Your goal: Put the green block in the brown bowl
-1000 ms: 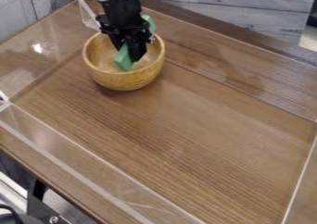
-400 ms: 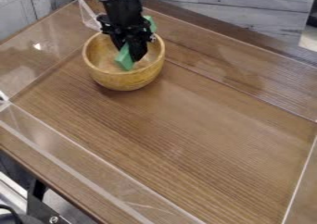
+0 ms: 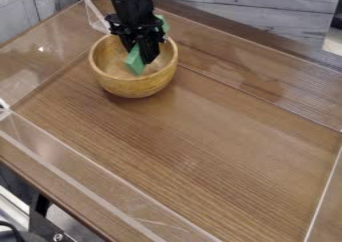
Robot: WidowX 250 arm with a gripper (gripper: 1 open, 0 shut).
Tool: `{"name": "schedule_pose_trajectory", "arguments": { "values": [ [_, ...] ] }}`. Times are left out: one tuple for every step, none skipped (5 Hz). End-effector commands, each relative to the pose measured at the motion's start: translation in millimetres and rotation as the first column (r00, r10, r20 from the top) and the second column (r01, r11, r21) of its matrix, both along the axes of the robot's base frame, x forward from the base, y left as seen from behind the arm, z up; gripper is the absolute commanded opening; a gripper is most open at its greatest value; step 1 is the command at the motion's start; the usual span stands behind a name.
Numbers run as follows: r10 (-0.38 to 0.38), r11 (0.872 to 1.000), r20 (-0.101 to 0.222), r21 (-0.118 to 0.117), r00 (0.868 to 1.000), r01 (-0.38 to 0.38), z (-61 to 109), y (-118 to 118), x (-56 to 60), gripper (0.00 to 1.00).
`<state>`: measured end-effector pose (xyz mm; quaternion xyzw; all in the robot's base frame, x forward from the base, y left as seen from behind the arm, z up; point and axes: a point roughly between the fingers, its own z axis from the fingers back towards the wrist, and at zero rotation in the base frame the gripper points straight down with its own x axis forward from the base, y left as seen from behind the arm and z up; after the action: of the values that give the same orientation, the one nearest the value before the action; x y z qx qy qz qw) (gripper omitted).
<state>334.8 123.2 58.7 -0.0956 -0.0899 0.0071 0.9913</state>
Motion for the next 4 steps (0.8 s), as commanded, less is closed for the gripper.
{"name": "schedule_pose_trajectory", "arguments": {
  "values": [
    [0.0,1.0,0.046,0.027,0.999,-0.001,17.6,5.7,8.9,0.0],
    [0.002,1.0,0.037,0.022,0.999,-0.003,17.9,6.0,8.8,0.0],
    [0.005,1.0,0.03,0.017,1.0,-0.005,18.2,6.4,8.7,0.0],
    [0.008,1.0,0.021,0.012,1.0,-0.008,18.5,6.8,8.1,0.0]
  ]
}}
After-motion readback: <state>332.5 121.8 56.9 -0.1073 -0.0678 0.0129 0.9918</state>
